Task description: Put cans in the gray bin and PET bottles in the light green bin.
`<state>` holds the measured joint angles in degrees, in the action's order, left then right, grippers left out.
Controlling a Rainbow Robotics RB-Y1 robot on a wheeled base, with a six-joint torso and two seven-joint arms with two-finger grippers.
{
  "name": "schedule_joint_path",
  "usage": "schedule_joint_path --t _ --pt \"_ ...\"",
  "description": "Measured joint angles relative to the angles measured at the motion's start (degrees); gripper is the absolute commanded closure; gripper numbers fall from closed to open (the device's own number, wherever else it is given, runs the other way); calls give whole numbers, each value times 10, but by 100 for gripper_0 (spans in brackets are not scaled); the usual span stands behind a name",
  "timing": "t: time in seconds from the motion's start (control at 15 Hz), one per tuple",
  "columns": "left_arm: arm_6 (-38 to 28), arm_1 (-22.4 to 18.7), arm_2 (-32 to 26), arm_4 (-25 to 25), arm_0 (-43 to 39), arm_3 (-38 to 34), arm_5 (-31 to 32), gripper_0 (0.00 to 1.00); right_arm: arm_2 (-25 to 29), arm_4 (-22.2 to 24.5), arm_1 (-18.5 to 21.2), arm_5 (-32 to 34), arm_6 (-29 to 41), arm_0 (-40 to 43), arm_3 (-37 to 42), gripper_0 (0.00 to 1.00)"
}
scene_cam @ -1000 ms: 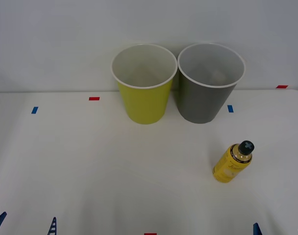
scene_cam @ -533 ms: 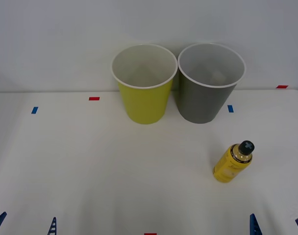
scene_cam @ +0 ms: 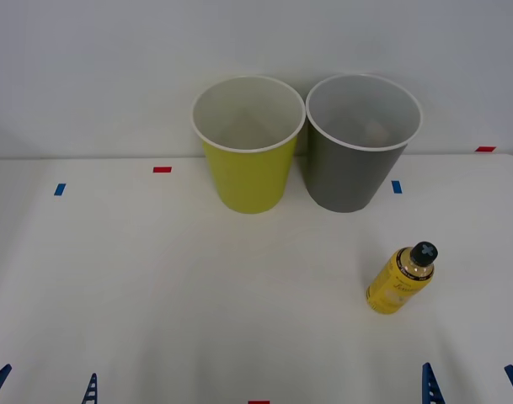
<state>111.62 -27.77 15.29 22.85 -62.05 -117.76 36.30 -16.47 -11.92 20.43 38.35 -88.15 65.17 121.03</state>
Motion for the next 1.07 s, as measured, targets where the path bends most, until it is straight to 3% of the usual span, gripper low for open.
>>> schedule_joint_path --t 0.4,0.73,1.07 --pt "0 0 0 0 0 0 0 0 1 -2 1 86 -3 -54 -92 0" --pt "0 0 0 0 0 0 0 0 11 15 0 85 -3 -114 -134 0" --pt "0 0 0 0 0 0 0 0 12 23 1 41 -4 -150 -137 0"
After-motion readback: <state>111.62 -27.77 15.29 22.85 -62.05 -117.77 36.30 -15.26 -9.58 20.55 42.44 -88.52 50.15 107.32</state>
